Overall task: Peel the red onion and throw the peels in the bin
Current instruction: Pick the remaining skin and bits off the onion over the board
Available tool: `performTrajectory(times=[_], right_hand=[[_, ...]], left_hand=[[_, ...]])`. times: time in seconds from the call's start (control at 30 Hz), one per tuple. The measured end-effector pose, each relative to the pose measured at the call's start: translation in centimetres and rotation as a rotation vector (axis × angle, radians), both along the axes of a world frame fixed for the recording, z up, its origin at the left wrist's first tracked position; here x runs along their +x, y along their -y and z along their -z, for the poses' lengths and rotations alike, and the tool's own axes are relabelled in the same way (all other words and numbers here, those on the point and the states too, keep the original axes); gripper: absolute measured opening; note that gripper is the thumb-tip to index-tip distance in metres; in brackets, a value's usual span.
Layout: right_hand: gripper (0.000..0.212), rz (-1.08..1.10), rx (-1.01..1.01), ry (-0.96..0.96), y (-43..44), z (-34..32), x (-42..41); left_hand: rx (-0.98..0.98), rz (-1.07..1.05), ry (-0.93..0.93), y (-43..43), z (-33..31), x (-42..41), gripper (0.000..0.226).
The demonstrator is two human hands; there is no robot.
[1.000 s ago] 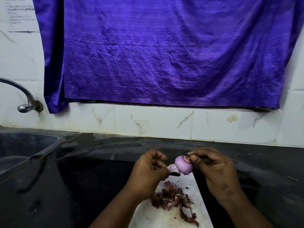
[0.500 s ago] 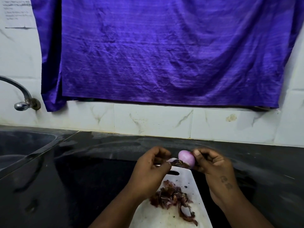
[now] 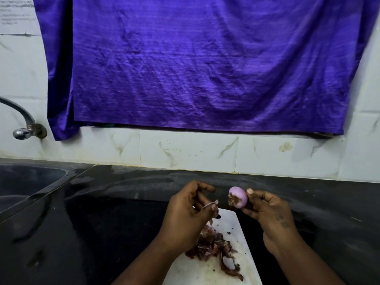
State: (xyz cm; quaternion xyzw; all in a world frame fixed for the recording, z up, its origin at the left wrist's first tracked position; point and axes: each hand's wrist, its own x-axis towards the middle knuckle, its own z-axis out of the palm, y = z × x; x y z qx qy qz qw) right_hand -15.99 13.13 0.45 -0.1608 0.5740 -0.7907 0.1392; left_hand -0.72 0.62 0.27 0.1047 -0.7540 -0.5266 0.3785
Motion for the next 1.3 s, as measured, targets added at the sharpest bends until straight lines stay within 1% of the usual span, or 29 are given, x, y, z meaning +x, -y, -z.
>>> performTrajectory(times=[0.13, 0.2, 0.23, 0.3, 0.37, 0.43, 0.57, 0.7, 0.97, 1.07, 1.13, 1.2, 1.23, 1.3], right_hand=[[0.013, -0.041, 0.046, -0.028, 0.1, 0.2, 0.3], [0.015, -0.053, 0.077, -0.032, 0.2, 0.2, 0.6], [0.016, -0.062, 0.087, -0.031, 0.1, 0.2, 0.6], [0.015, -0.094, 0.110, -0.023, 0.0, -0.1, 0.6], [0.014, -0.138, 0.133, -0.012, -0.1, -0.2, 0.8], [0.013, -0.183, 0.150, -0.003, -0.1, -0.3, 1.1], [0.014, -0.244, 0.160, 0.014, -0.1, -0.5, 1.4], [0.015, -0.284, 0.160, 0.016, -0.2, -0.6, 1.5], [0.016, -0.329, 0.159, 0.035, -0.4, -0.5, 1.1], [0.014, -0.354, 0.129, 0.103, -0.3, -0.5, 1.3], [0.012, -0.338, 0.104, 0.187, -0.3, -0.7, 1.0], [0.010, -0.273, 0.057, 0.273, -0.4, -0.7, 0.2], [0.009, -0.242, 0.038, 0.294, -0.5, -0.7, -0.2], [0.009, -0.225, 0.035, 0.288, -0.5, -0.4, -0.5]], left_hand=[[-0.226, -0.081, 0.208, 0.5, 0.8, 0.1, 0.029], [-0.291, -0.104, 0.262, 0.2, 0.8, 0.1, 0.035], [-0.312, -0.109, 0.254, 0.1, 0.8, 0.1, 0.040], [-0.379, -0.113, 0.167, -0.1, 0.6, 0.0, 0.047], [-0.448, -0.108, 0.068, -0.4, 0.3, 0.1, 0.051], [-0.477, -0.080, 0.011, -0.6, 0.2, 0.0, 0.052], [-0.545, -0.100, -0.042, -0.6, 0.2, 0.2, 0.051], [-0.615, -0.133, -0.049, -0.6, 0.1, 0.3, 0.054], [-0.632, -0.090, -0.057, -0.4, 0.3, 0.2, 0.056], [-0.556, -0.062, -0.075, -0.5, 0.3, 0.2, 0.051], [-0.446, -0.015, -0.106, -0.8, 0.0, 0.3, 0.046], [-0.320, 0.009, -0.125, -0.8, -0.2, 0.2, 0.044], [-0.291, -0.015, -0.124, -0.7, -0.2, 0.1, 0.044], [-0.324, -0.071, -0.083, -0.3, 0.1, 0.1, 0.048]])
